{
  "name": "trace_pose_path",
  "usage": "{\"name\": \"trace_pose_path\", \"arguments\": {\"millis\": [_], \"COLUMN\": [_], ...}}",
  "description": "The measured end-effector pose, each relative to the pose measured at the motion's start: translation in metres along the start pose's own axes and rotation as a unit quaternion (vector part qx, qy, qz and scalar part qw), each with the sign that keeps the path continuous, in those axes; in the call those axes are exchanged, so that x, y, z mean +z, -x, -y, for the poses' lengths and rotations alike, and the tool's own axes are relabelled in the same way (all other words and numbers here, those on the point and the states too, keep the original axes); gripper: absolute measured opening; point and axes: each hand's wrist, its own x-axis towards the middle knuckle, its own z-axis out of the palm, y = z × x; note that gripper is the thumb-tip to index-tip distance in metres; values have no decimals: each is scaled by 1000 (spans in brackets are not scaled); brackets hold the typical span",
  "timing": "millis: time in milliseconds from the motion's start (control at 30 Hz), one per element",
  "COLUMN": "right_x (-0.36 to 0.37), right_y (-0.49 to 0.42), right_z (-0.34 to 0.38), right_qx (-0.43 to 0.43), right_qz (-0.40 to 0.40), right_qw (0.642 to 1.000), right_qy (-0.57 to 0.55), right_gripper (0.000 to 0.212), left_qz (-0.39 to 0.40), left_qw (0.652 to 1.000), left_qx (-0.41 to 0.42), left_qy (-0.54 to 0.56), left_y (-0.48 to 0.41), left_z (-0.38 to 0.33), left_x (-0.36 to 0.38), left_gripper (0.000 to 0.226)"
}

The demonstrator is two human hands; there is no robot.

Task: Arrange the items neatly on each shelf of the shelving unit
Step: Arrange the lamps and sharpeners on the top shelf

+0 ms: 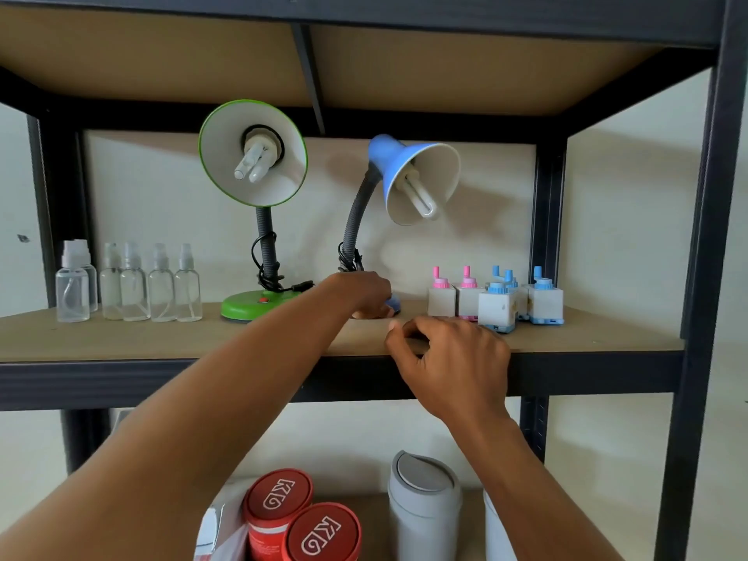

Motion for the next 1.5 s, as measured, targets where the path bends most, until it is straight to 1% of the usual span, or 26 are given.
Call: {"name": "trace_pose_path", "arguments": {"millis": [100, 367, 533, 700, 833, 933, 1067, 1167, 1233, 1400, 1500], "right_x": [1, 2, -1, -4, -9, -20, -32, -34, -32, -27, -27], "right_y": [0, 2, 1, 1, -1, -3, -13, -19, -19, -12, -12], "right_z": [-1, -2, -2, -2, -8, -23, -53, -76, -85, -86, -85], "right_qx": [1, 0, -4, -3, -27, -48, -52, -55, -60, -73, -74], "right_qz": [-15, -33, -34, -18, 11, 27, 15, 40, 41, 1, -9], "right_qw": [1000, 999, 999, 1000, 999, 996, 997, 997, 996, 995, 995], "right_qy": [-2, -9, -9, -7, -28, -75, -64, -40, -46, -67, -59], "right_gripper": [59, 51, 49, 52, 54, 53, 55, 55, 54, 51, 51], "left_qz": [-7, -17, -8, -11, -3, -41, -80, -71, -56, -54, -28], "left_qw": [1000, 992, 986, 986, 989, 987, 980, 981, 983, 970, 970], "left_qx": [1, 50, 47, 38, 12, 8, 23, 53, 57, 62, 39], "left_qy": [12, 118, 158, 161, 144, 152, 181, 172, 168, 227, 238], "left_y": [3, 19, 26, 28, 26, 23, 7, -9, -18, -30, -32], "left_z": [9, 37, 52, 53, 38, 10, -26, -41, -45, -41, -34], "left_x": [4, 14, 22, 26, 19, 2, -26, -38, -38, -30, -34], "left_gripper": [41, 54, 56, 55, 60, 72, 79, 85, 83, 61, 64]}}
